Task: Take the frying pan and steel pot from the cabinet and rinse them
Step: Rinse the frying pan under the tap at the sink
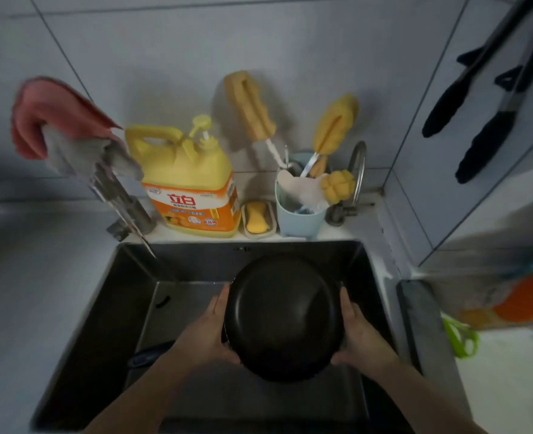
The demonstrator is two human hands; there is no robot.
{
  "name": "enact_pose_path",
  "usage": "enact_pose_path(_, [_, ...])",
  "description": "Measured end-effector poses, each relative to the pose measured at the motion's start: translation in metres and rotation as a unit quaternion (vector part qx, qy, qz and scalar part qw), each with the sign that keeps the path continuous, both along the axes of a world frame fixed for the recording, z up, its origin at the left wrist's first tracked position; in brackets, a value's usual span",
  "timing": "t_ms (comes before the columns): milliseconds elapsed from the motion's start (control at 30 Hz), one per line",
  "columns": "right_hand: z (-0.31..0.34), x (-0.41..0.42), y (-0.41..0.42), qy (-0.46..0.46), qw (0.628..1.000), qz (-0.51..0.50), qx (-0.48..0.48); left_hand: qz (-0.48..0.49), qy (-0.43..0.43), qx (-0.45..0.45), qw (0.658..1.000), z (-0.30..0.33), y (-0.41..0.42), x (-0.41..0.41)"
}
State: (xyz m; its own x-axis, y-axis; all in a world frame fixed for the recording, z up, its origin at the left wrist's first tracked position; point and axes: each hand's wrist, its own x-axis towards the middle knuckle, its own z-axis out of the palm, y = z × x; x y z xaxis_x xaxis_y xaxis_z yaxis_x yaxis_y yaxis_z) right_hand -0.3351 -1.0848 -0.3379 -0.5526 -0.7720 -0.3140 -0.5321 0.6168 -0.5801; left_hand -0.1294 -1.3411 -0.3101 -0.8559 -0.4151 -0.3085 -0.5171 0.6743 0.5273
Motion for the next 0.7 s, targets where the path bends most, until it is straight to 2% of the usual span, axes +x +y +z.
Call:
enact_pose_path(333, [-0.064, 0.006, -0.009, -0.098, 0.990, -0.015, 0.104, 0.003, -0.055, 0.083, 0.995, -0.075, 0.000, 0.008])
enact_pose_path(500, [-0.106, 0.000, -0.008, -0.136, 0.983, -0.024, 0.123, -0.013, -0.093, 0.082, 0.992, -0.111, 0.000, 0.004])
enact_pose_path(567, [-0.123, -0.003, -0.006, -0.138, 0.980, -0.019, 0.139, -0.016, -0.105, 0.082, 0.991, -0.123, -0.001, 0.001])
enact_pose_path(700, [-0.114, -0.001, -0.009, -0.118, 0.980, 0.012, 0.161, -0.020, -0.108, 0.106, 0.988, -0.141, 0.000, 0.003])
